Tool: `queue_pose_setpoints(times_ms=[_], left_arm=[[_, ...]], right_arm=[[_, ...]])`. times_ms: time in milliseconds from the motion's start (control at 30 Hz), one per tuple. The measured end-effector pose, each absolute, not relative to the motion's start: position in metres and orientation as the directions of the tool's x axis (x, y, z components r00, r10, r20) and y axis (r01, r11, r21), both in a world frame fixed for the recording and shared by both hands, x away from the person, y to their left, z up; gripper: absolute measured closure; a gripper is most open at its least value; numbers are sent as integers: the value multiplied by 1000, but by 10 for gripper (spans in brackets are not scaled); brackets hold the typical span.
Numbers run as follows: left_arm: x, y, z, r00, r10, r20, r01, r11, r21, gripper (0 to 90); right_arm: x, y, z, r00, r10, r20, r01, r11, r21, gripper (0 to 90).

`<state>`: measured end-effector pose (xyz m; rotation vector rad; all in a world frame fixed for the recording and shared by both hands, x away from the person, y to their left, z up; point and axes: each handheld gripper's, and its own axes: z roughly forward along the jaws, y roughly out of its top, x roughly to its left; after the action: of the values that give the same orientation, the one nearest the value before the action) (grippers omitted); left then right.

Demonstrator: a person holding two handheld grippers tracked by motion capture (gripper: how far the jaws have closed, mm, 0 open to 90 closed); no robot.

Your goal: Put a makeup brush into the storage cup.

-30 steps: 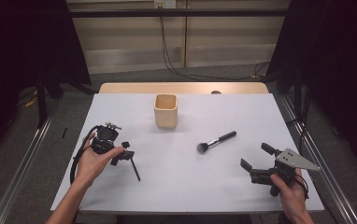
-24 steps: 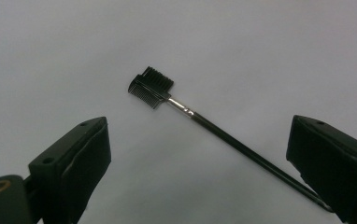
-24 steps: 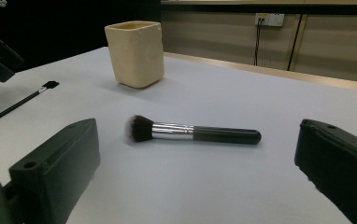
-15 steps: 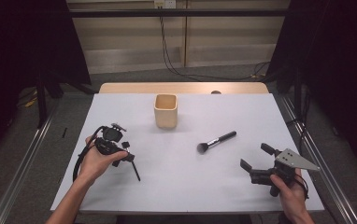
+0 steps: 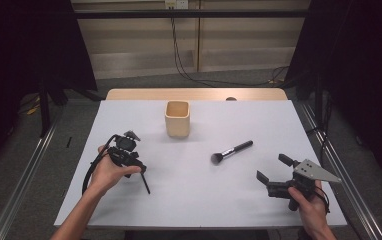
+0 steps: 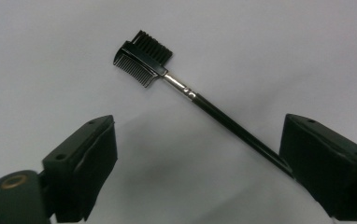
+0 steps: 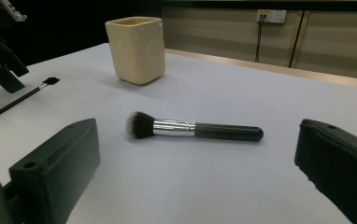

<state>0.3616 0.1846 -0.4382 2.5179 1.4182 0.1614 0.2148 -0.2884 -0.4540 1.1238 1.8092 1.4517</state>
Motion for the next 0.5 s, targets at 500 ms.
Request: queue_pose_setpoints(times_ms=[500], left_arm=[[377, 171, -448, 476, 878, -38, 868, -463, 177, 274]], right_arm=[[215, -288, -454, -499, 864, 70, 263, 74, 962, 0]])
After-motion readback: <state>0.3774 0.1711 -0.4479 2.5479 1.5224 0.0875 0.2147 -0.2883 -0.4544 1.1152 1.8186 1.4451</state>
